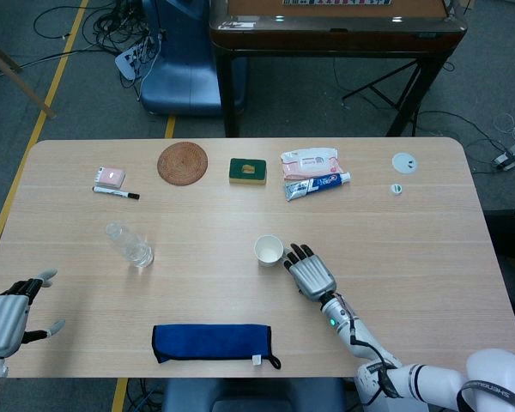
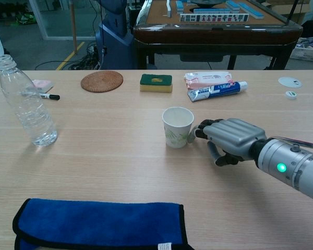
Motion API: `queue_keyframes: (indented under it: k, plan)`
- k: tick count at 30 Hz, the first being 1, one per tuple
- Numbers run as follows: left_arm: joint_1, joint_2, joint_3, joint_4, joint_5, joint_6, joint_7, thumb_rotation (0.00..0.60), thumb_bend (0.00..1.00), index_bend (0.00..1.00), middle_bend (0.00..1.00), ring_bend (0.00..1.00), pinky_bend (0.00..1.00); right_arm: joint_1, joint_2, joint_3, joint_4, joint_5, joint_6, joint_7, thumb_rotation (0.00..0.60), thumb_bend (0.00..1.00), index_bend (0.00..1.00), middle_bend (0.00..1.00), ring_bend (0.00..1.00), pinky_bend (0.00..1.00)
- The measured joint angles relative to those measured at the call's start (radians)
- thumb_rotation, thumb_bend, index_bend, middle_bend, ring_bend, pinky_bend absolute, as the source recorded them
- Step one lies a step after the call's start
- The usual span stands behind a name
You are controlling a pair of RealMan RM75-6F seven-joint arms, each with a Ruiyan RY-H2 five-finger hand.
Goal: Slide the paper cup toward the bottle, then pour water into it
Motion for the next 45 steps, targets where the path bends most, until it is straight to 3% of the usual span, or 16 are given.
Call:
queue_keyframes:
  k: [45]
  plan:
    - [-0.002,0.003,0.003,0.0,-0.008,-0.015,-0.007,0.6,0.0,0.22,0.36,0.34,0.57,0.122,-0.12,0.024,0.135,-0.053,-0.035,0.119,0.6,1.0,0.23,0.1,0.02,0.12]
